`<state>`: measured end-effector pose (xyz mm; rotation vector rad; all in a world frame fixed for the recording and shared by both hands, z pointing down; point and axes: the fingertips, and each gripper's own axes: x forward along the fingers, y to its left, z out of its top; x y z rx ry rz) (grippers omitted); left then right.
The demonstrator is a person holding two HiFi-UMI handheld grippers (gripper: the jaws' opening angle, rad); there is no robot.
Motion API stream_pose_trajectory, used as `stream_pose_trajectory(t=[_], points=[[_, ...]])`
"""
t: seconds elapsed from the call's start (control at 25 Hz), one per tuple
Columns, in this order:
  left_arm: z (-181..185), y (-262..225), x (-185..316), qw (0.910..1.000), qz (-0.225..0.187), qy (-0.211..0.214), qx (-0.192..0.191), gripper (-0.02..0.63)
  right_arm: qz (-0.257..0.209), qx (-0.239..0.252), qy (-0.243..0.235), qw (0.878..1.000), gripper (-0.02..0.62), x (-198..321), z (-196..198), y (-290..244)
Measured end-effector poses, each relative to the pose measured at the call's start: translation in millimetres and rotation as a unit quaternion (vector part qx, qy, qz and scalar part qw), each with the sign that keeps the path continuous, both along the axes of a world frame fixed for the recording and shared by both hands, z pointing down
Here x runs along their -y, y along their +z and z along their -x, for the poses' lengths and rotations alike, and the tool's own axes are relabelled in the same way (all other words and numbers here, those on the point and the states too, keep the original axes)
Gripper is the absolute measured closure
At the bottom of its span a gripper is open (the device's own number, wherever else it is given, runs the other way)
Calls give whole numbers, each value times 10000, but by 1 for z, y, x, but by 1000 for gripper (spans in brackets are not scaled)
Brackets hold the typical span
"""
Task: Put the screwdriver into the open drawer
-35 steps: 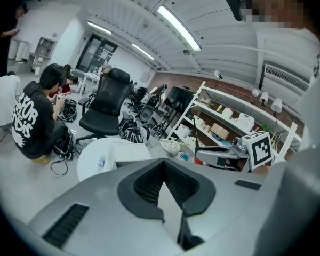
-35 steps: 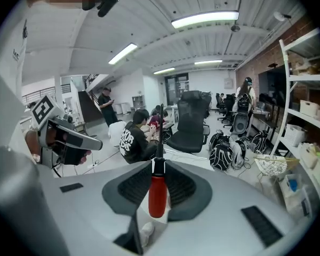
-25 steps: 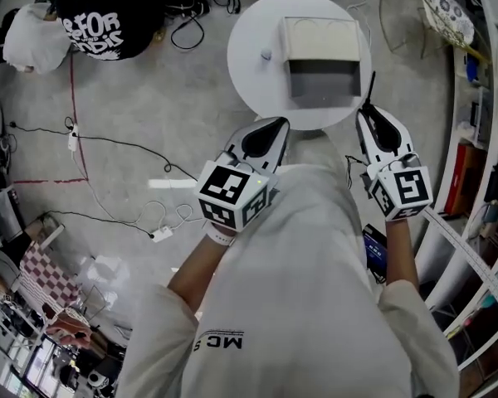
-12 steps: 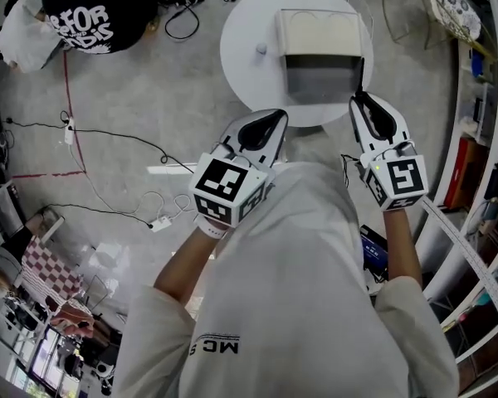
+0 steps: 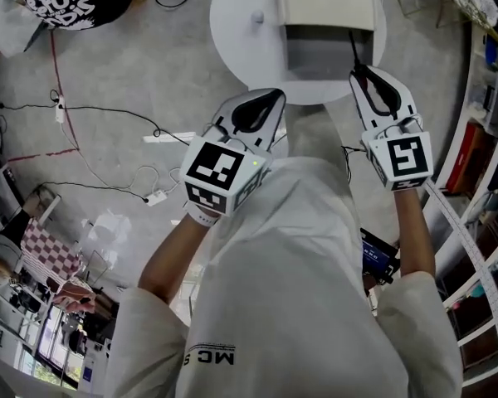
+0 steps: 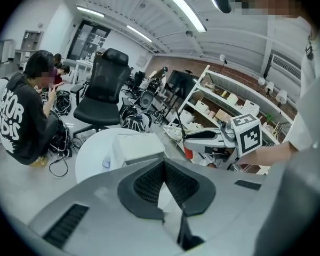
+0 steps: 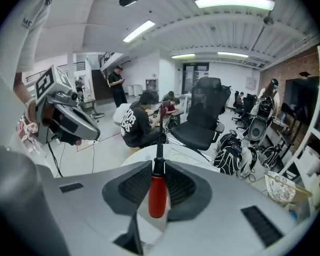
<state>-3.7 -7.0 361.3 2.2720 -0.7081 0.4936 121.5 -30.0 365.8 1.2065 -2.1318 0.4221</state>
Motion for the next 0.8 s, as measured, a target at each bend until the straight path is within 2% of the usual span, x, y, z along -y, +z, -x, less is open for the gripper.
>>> stream_pose_trajectory(t=[0.4, 0.8], points=[[-2, 33, 5, 9994, 33, -197, 282, 596, 184, -49, -529, 9984, 465, 14, 3, 45], [-3, 53, 9, 9989, 118, -299, 330, 596, 593, -287, -1193, 9907, 465, 17, 13, 103]])
